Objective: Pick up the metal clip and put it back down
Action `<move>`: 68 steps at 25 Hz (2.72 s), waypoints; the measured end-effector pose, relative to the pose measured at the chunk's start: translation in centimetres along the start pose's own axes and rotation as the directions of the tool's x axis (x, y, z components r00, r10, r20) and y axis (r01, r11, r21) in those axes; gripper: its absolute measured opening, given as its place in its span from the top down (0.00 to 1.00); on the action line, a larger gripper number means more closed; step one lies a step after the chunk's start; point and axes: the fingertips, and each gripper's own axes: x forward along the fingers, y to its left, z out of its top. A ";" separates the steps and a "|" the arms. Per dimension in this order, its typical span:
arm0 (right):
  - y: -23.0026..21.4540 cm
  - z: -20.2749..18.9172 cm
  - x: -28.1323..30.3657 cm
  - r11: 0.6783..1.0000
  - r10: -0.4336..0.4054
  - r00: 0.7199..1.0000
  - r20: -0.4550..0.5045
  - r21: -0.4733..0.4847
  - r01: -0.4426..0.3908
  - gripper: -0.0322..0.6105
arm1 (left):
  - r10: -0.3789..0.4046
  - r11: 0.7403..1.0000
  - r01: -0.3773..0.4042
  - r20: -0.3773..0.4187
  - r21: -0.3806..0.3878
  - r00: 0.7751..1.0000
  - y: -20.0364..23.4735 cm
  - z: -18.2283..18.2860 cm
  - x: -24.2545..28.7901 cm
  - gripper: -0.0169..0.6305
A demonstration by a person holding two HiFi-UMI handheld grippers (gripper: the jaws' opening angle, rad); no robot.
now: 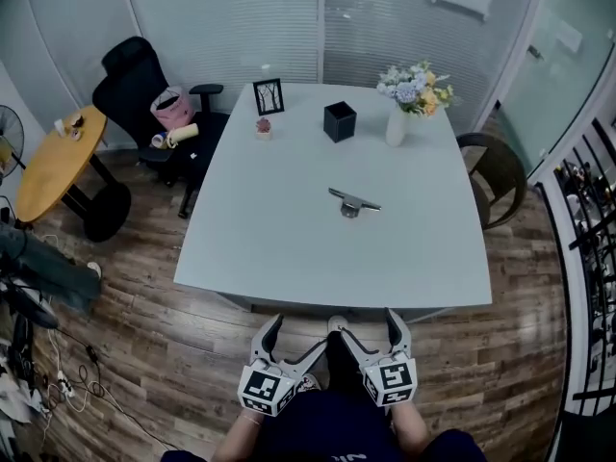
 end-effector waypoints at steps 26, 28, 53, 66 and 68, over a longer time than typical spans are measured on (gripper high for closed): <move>-11.0 6.4 18.4 0.959 0.254 0.965 -0.059 -0.115 -0.259 0.34 | 0.192 0.973 -0.195 -0.036 -0.123 0.981 9.5 4.7 16.5 0.30; -11.4 6.3 19.0 0.959 0.252 0.965 -0.067 -0.115 -0.259 0.35 | 0.195 0.972 -0.198 -0.036 -0.127 0.980 9.9 4.7 17.1 0.30; -16.0 2.6 30.4 0.814 0.016 0.941 -0.337 -0.542 -0.208 0.54 | 0.089 0.982 -0.101 -0.080 -0.161 0.993 13.9 5.2 16.8 0.30; -17.3 -1.7 35.2 0.759 -0.061 0.898 -0.436 -0.604 -0.242 0.68 | 0.242 0.952 -0.259 -0.118 -0.161 0.963 16.4 4.5 14.0 0.30; -17.2 -1.8 35.5 0.781 -0.057 0.890 -0.453 -0.575 -0.243 0.77 | 0.258 0.947 -0.276 -0.120 -0.162 0.959 16.6 4.4 13.7 0.30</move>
